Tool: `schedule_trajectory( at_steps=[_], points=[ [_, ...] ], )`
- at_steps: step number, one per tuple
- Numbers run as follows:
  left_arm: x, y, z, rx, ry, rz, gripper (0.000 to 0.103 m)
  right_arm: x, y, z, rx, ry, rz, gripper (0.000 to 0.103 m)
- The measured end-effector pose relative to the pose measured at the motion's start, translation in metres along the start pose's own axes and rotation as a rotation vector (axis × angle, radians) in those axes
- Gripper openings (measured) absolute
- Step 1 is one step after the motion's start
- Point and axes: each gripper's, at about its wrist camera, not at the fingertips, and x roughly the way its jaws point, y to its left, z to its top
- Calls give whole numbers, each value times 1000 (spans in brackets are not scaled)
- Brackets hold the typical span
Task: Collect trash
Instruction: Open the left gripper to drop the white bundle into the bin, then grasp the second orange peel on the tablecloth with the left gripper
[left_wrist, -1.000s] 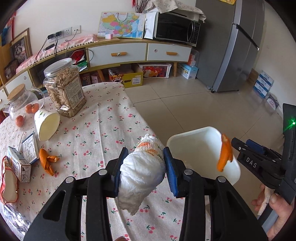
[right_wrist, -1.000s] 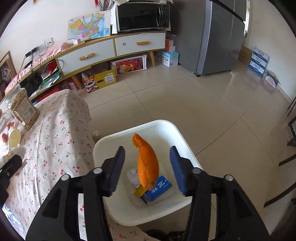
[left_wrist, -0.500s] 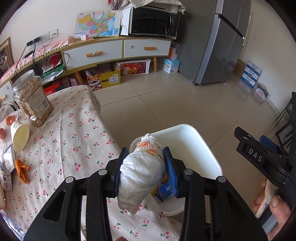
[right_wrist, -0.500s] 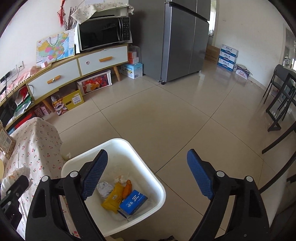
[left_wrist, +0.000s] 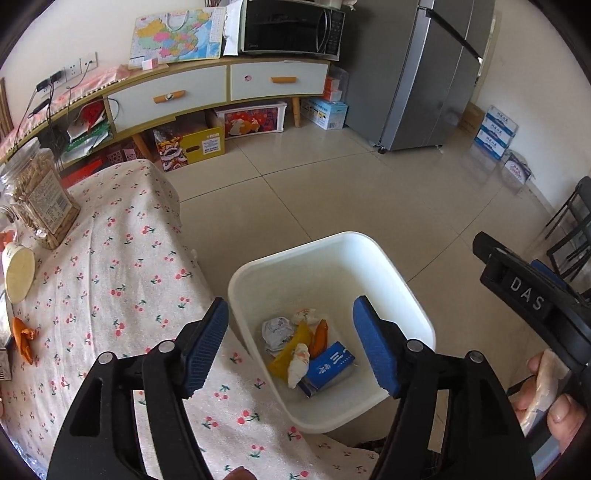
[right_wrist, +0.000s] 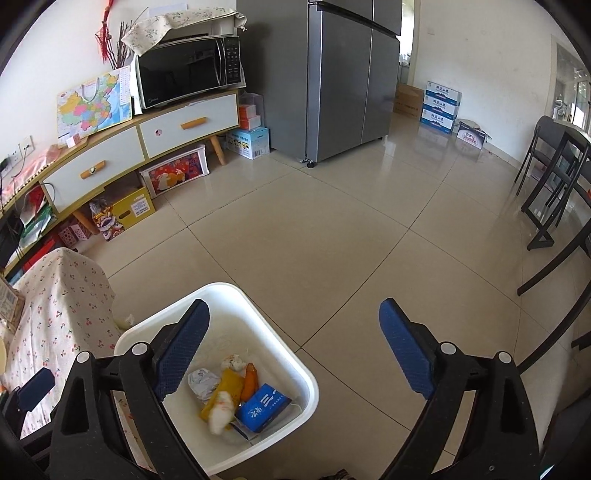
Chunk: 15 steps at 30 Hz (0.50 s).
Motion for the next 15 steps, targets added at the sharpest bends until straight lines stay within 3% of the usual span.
schedule_trajectory(
  at_steps=[8,15],
  points=[
    [-12,80,-15,-74,-19,217,74,-11,45,-9,-103,9,92,96],
    [-17,175,-35,-227,18,422,74,-22,88,-21,-221,16,155,96]
  ],
)
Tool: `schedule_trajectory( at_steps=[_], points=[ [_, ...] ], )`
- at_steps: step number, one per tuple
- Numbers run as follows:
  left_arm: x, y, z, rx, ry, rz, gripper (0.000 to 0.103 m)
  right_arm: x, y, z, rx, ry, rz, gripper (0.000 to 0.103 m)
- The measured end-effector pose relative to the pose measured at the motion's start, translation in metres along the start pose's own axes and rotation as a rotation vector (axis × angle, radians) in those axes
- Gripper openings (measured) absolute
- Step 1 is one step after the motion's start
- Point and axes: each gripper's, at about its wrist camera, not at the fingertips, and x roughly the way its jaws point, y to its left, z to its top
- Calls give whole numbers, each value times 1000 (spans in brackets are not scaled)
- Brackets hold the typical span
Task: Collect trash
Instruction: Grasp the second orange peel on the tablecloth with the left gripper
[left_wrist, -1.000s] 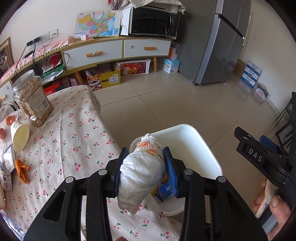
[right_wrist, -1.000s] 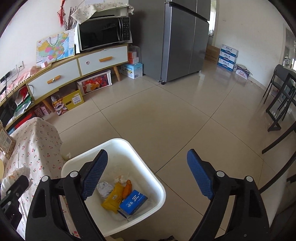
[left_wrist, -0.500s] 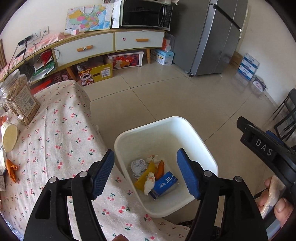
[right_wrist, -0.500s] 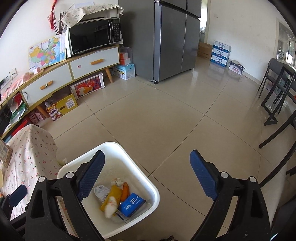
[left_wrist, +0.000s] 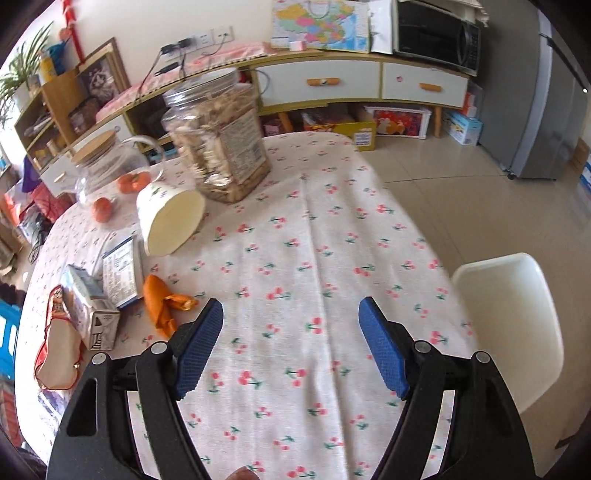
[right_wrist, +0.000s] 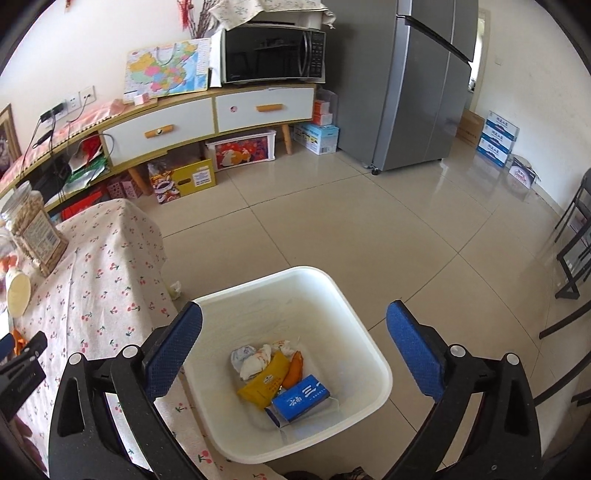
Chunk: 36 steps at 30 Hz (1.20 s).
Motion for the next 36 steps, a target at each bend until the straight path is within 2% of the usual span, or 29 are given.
schedule_trajectory(
  at_steps=[4,9,14,17,20,22,24,31,36],
  points=[
    [20,48,1,-117,35,86,74,0,15,-1,-31,13,27,96],
    [54,92,3,-258,110,106,74,3,26,-5,-80,28,18,96],
    [80,102,10,-262,138,148,73,5,34,-5,-101,37,21,96],
    [86,106,12,-277,149,122,65,5,39,-5,-117,35,28,96],
    [85,104,12,-244,147,88,48,5,44,-6,-131,37,31,96],
    [82,100,9,-226,144,65,30,5,47,-6,-141,38,35,96],
    [78,94,5,-194,138,54,23,3,51,-6,-148,36,38,96],
    [58,73,-16,-44,111,34,18,-1,65,-5,-160,28,56,96],
    [43,62,-30,65,86,63,18,-2,82,-6,-188,24,67,96]
  ],
)
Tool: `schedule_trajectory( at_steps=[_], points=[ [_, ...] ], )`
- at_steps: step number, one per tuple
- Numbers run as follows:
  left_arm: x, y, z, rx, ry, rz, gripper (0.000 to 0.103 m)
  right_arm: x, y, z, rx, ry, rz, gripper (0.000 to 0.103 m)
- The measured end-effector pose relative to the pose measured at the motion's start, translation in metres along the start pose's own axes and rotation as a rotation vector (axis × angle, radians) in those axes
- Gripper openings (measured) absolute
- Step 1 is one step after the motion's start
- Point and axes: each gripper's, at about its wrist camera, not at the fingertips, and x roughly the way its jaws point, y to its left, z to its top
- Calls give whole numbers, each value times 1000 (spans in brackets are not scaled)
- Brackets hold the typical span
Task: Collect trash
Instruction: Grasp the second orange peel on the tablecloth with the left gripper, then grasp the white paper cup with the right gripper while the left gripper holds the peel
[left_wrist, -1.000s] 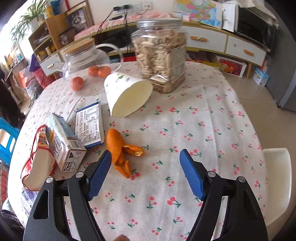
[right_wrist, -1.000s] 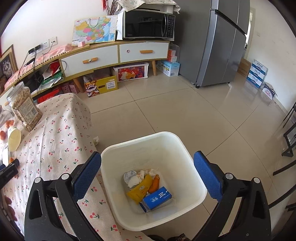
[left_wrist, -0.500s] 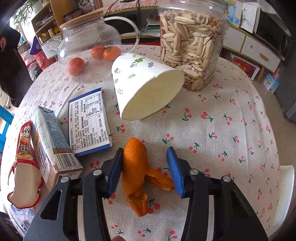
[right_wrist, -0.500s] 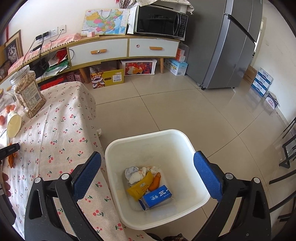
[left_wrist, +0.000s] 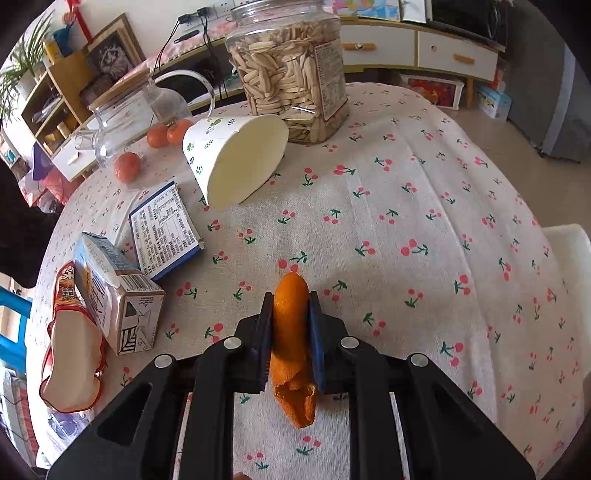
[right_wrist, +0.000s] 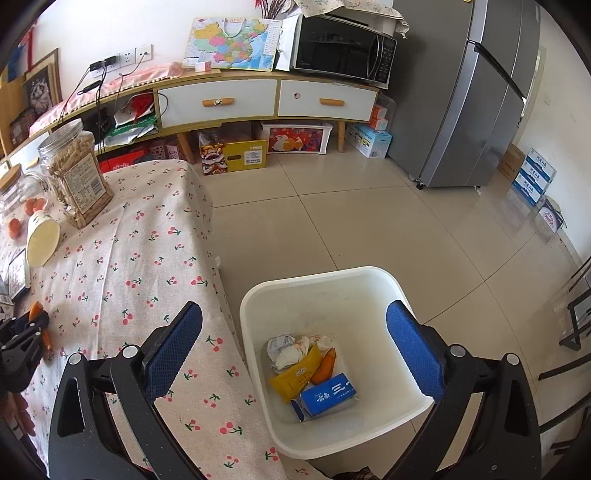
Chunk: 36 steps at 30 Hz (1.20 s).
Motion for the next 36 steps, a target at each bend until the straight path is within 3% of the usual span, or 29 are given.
schedule_trajectory(
  at_steps=[3,9,14,17,21,25,31,36],
  points=[
    [-9,-6,-13,66,-22,15,18,1,12,2,-19,0,5,96],
    [-26,-25,-43,272,-128,141,18,2,43,6,-66,-4,9,96],
    [-38,-21,-56,346,-187,141,18,2,72,14,-100,-20,44,96],
    [-47,-9,-65,356,-203,116,18,3,93,22,-98,-30,137,96],
    [-56,18,-74,334,-217,89,18,10,126,31,-97,0,301,96],
    [-59,57,-74,244,-211,60,18,16,166,38,-108,24,443,96],
    [-55,97,-64,116,-191,-4,18,26,218,60,3,122,673,93],
    [-48,106,-65,81,-163,-53,18,48,259,67,44,214,752,81]
  ],
)
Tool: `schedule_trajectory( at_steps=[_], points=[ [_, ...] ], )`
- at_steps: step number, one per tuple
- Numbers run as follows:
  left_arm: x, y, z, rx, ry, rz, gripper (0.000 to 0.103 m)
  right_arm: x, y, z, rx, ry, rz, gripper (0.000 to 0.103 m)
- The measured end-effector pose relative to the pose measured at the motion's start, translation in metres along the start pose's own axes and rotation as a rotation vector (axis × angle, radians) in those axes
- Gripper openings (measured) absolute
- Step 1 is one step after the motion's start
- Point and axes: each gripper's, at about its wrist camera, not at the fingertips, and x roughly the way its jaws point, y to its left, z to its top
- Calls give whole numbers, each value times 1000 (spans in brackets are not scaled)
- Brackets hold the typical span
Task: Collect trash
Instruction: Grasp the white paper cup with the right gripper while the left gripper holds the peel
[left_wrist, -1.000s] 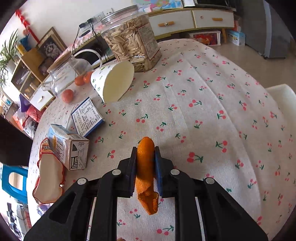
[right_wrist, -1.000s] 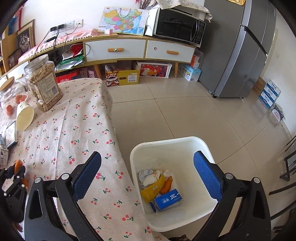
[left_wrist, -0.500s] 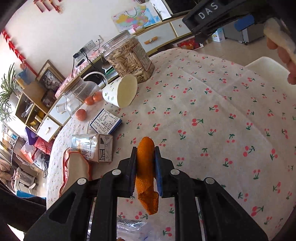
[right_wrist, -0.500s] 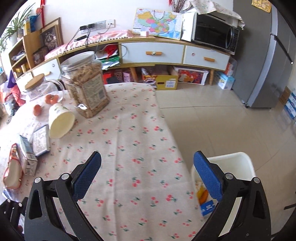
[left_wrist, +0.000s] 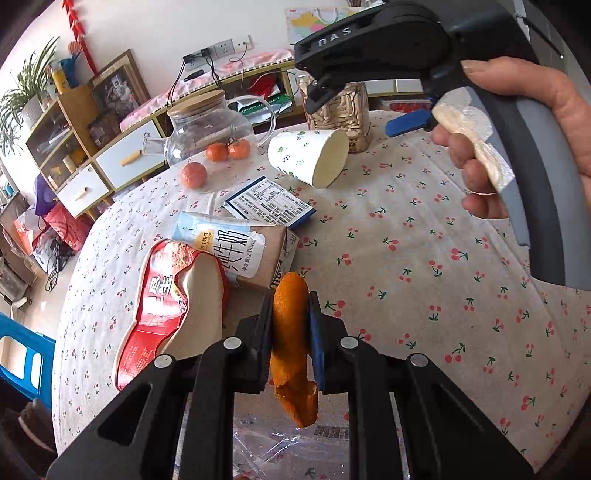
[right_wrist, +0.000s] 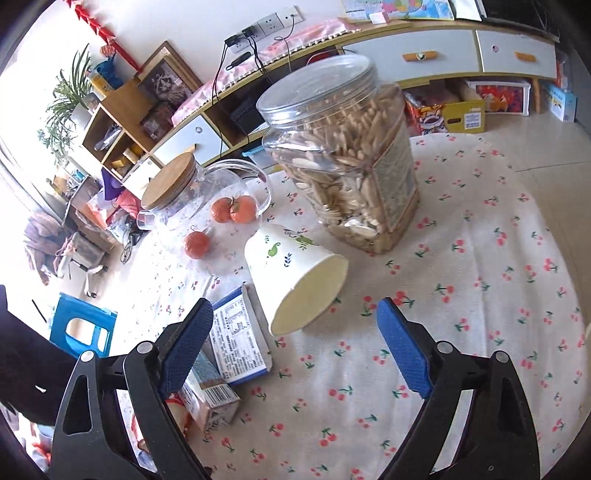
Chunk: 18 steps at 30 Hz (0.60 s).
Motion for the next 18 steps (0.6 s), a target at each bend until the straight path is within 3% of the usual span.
schedule_trajectory(
  at_steps=[4,6,8,10,18],
  points=[
    [0,4,-1,-13,4,-13,18,29,4,2,49,32,55,65],
    [0,7,0,-28,10,-18,18,42,5,4,70,50,76,49],
    [2,11,1,-42,19,-21,18,50,4,4,85,69,91,14],
    [4,13,1,-54,26,-20,18,46,5,3,68,50,68,4],
    [4,13,4,-73,23,-28,18,-11,7,-12,-77,-62,-29,2]
  ],
)
